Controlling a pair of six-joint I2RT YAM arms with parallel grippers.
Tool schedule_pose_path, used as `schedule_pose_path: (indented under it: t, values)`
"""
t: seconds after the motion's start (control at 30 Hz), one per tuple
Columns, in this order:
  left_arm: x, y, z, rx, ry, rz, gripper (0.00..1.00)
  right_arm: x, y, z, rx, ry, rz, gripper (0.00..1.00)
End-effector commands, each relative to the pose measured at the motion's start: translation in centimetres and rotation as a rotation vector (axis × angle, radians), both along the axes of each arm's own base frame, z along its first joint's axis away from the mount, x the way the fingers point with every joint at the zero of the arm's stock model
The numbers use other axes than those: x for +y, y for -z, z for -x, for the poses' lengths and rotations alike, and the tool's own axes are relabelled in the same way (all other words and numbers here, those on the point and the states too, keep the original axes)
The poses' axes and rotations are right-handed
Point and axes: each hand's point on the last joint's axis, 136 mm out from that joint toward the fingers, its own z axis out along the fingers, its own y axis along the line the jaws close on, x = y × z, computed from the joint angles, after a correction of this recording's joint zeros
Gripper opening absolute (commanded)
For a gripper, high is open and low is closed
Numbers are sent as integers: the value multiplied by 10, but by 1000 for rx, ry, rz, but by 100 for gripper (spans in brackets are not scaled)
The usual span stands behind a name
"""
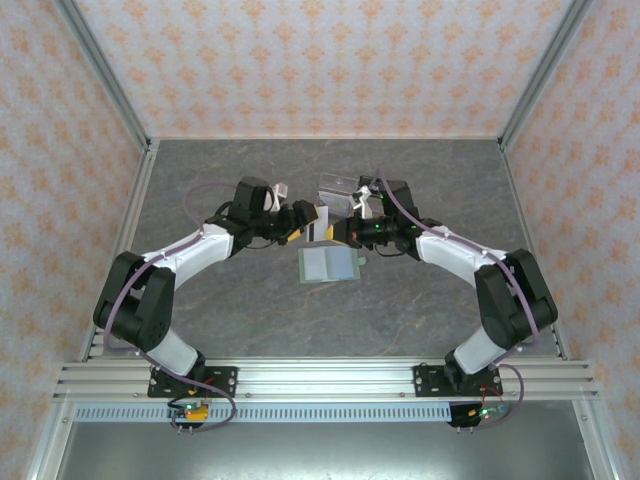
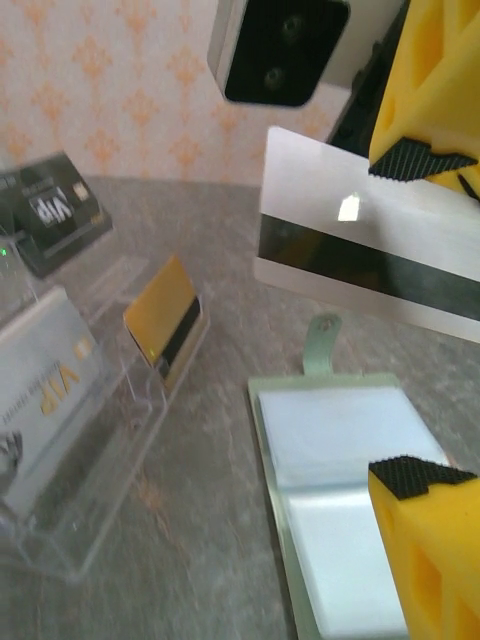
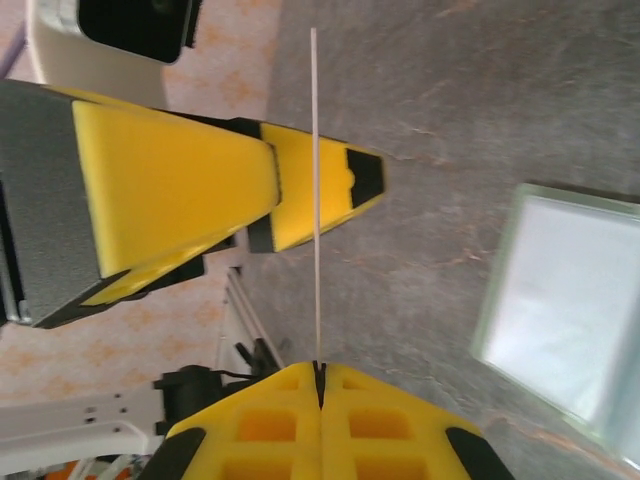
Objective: Take the credit cards out of the card holder
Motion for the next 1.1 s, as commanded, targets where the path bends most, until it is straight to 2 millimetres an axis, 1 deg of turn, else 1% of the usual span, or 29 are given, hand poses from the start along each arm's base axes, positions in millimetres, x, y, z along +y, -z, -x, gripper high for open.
schedule_pose_path:
  t: [0.0, 0.07, 0.2, 0.3, 0.37, 0.43, 0.47, 0.5, 0.6, 0.67, 0.7, 0.77, 0.9, 1.07]
  values:
    - [-7, -32, -9, -87, 26, 105, 66, 11, -31, -5, -45, -44, -105, 0]
    - [-4, -39, -13, -103, 16, 135, 57, 11, -34, -7, -46, -44, -108, 0]
    - [-3, -48, -12, -138, 28, 145, 39, 8, -36, -14, -36, -28, -126, 0]
    - [-3, -50, -10, -151, 39, 143, 28, 6, -38, -18, -36, -18, -138, 0]
    - [-4, -51, -9, -157, 44, 144, 19, 5, -39, -18, -39, -15, -140, 0]
    - [-4, -54, -9, -167, 48, 152, 6, 5, -39, -20, -41, -3, -136, 0]
    - [-4, -55, -10, -176, 45, 153, 3, 4, -40, -21, -43, 5, -136, 0]
    - [-4, -58, -10, -189, 41, 160, 1, 4, -40, -23, -41, 16, -136, 3]
    - [-3, -64, -10, -206, 29, 167, 0, 4, -41, -33, -34, 70, -141, 24]
    - [-2, -68, -9, -209, 23, 172, 0, 3, -45, -41, -38, 108, -149, 32]
    - [-2, -69, -9, -210, 21, 174, 0, 4, -49, -44, -43, 121, -165, 34]
    - [-1, -70, -8, -206, 14, 178, 0, 6, -56, -51, -50, 138, -192, 37]
    - [-1, -74, -9, -201, -4, 199, 0, 11, -64, -64, -36, 149, -239, 36]
    - [1, -74, -14, -188, -46, 227, 0, 15, -63, -67, -14, 145, -262, 36]
